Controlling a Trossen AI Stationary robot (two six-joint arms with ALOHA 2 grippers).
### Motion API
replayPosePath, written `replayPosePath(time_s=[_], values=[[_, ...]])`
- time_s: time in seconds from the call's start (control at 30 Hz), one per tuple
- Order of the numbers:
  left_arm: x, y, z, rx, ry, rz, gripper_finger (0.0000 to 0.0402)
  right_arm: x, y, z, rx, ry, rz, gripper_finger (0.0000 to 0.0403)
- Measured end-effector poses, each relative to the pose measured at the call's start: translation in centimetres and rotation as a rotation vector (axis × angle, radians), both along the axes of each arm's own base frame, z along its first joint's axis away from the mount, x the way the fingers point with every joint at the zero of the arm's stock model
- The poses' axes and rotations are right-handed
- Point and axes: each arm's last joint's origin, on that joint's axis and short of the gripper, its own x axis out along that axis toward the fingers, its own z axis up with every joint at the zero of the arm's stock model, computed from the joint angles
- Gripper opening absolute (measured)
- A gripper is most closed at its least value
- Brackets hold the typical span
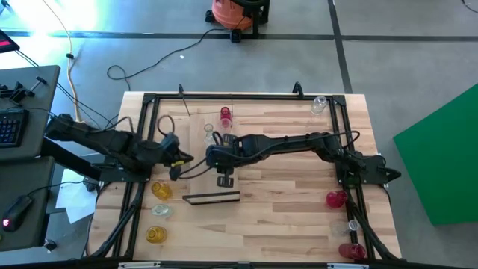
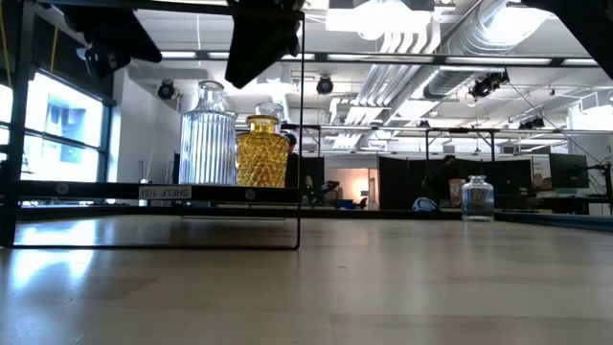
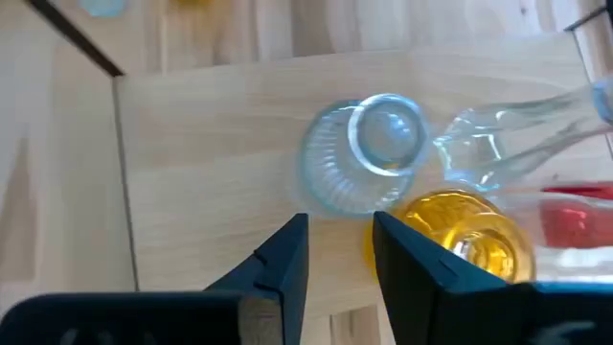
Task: Sort vases onto shelf
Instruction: Put the transparent vase on the shelf aligned with the other transparent vase
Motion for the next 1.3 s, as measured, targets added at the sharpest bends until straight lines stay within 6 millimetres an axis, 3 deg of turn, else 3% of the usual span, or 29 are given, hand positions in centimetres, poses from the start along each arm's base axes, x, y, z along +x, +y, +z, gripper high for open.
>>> replayPosePath(time_s=[0.27,0.6,1.03,1.3], values=[[-1.1,1.2,0.7,0.01,-0.046,0.069,0.0,0.2,-0.5,0.0,0.009,-0.008,0.015,0.0009],[-1.5,1.6,1.2,0.007,-0.091,0.102,0.0,0.3,-0.3,0.1,0.067,-0.023,0.022,0.0003],[-1.5,1.5,1.1,0.084,-0.061,0.007,0.0,0.3,-0.7,0.1,0.229,-0.058,-0.256,0.0],[-1.4,1.3,1.1,0.078,-0.06,-0.076,0.0,0.4,-1.8,0.1,0.239,-0.062,-0.291,0.0]])
